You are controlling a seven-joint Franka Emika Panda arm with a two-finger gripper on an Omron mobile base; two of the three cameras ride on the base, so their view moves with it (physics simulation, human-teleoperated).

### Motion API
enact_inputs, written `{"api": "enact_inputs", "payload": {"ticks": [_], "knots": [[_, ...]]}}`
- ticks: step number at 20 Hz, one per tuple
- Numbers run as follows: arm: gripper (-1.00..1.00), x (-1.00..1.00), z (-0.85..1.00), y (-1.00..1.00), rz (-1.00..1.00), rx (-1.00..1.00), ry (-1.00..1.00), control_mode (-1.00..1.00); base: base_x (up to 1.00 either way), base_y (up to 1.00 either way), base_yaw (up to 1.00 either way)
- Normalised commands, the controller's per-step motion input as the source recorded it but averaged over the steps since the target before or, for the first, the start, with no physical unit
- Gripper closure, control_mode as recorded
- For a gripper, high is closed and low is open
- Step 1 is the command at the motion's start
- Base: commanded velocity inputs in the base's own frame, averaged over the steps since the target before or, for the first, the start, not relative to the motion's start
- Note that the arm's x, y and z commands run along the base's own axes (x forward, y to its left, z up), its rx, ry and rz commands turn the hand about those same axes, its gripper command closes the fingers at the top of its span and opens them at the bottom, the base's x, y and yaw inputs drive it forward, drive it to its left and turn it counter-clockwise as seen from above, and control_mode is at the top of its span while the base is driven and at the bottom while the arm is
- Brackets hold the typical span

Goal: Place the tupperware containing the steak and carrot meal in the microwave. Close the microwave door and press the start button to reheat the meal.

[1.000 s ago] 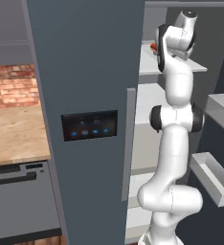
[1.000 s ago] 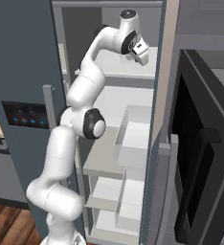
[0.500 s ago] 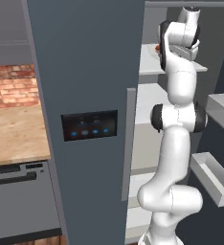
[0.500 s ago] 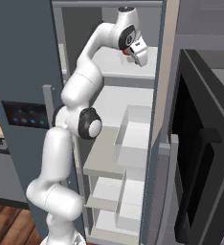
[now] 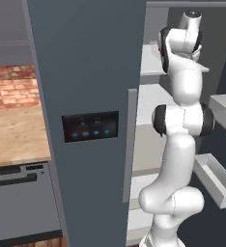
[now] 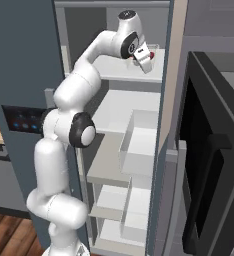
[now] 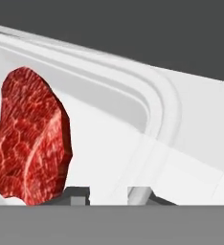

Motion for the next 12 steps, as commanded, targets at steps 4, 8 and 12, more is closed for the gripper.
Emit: {"api": "enact_inputs", "payload": {"ticks": [4,8,12], "knots": [[1.00,0.00,-0.82,0.00,-0.04,-0.09,-0.39,-1.00,0.00,0.00,0.00],[1.00,-0.14,-0.57,-0.07,-0.06,-0.09,-0.40,-1.00,0.00,0.00,0.00],[1.00,-0.83,0.10,-0.09,-0.04,-0.03,-0.21,-1.00,0.00,0.00,0.00]]}}
